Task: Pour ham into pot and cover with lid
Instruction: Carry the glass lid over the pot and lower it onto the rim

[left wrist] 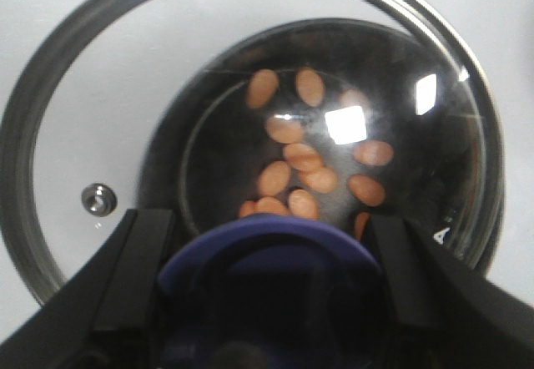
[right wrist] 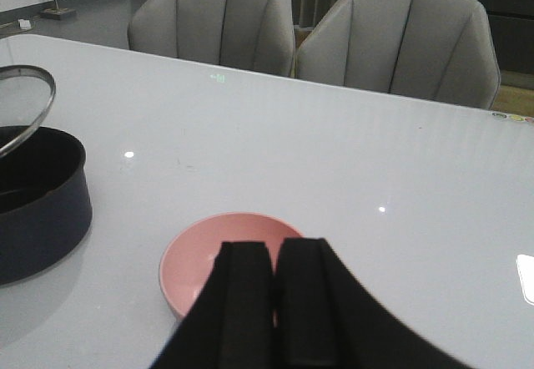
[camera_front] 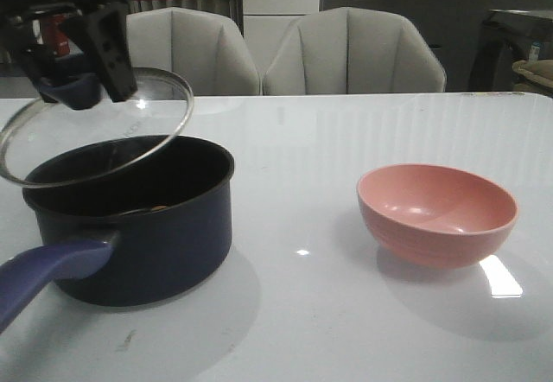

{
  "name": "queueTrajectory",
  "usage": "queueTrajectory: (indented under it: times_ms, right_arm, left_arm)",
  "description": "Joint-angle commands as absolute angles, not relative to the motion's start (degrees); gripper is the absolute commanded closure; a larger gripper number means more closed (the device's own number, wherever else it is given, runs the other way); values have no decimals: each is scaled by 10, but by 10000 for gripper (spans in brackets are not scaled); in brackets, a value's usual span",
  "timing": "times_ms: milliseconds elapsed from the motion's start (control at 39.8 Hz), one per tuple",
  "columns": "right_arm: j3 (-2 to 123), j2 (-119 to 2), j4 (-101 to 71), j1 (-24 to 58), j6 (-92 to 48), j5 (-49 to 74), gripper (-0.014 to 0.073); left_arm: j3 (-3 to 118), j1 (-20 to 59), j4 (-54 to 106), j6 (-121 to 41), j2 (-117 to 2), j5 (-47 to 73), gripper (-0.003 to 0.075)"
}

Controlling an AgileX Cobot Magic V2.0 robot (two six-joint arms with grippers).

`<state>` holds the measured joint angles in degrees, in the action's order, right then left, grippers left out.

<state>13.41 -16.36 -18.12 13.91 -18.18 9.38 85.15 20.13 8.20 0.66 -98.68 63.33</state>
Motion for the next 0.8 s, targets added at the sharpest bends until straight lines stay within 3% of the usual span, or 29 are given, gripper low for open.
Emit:
queueTrajectory:
  times_ms: [0,778]
  right_arm:
    - [150,-168,-184,141,-187,49,451]
    - [150,-168,-184,141,-187,50,451]
  left_arm:
    - [895,218,93,6,-982,646,606]
    - [916,240,97,6,-1016,718,606]
